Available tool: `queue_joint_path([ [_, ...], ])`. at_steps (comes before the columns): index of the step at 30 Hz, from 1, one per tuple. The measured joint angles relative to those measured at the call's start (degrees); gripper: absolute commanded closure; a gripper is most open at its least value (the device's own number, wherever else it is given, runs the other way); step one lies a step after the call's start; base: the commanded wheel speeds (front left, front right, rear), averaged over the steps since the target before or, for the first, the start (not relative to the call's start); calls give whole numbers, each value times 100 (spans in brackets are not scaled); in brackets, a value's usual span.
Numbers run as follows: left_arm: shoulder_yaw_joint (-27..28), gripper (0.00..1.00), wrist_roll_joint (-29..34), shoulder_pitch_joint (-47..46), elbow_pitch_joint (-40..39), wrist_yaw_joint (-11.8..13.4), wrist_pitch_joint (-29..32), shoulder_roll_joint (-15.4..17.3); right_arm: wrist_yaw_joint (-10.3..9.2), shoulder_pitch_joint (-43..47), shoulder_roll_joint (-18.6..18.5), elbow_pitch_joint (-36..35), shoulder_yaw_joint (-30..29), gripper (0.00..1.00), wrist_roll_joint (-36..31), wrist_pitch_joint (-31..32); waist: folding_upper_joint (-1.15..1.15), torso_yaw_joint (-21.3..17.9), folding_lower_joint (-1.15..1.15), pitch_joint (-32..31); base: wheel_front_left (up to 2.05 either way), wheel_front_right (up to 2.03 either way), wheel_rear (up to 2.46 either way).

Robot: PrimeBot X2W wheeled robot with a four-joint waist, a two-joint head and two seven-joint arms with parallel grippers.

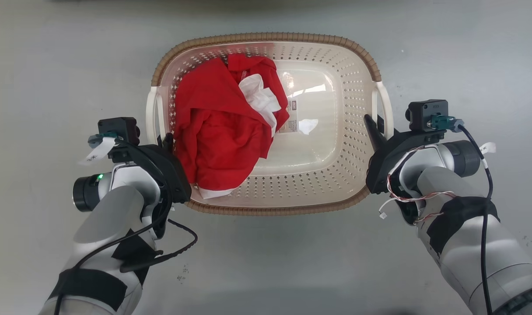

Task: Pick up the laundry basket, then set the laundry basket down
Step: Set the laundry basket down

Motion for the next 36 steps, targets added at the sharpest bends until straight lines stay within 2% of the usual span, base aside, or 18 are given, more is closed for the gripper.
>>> queue_joint_path([
  [17,-13,100,9,-119,127,-93,-236,-64,1,-74,-5,154,-30,100,2,-151,-2,41,-1,157,0,0,0],
  [27,-20,100,9,-180,237,-144,-253,-75,59,-97,26,213,-3,100,3,-177,-1,45,0,122,0,0,0],
  [29,-15,100,8,-186,250,-167,-253,-75,120,-100,31,213,-10,100,20,-179,-1,47,0,118,0,0,0],
  [30,-9,100,5,-187,258,-205,-253,-73,154,-99,36,211,-8,90,37,-177,-1,48,0,117,0,0,0],
  [31,-3,100,4,-189,261,-249,-253,-70,172,-99,34,204,18,0,40,-180,-1,49,0,114,0,0,0],
  [32,12,73,-4,-195,270,-287,-253,-62,205,-99,26,197,35,0,37,-219,-1,50,0,112,0,0,0],
  [33,34,4,-21,-209,278,-297,-254,-41,209,-95,16,200,38,0,38,-225,-1,52,0,109,0,0,0],
  [34,37,0,-23,-230,291,-299,-254,2,222,-88,-7,201,69,0,37,-216,-1,54,0,107,0,0,0],
  [36,42,0,-32,-286,303,-353,-254,66,254,-73,-27,177,114,0,36,-222,0,61,0,99,0,0,0],
])
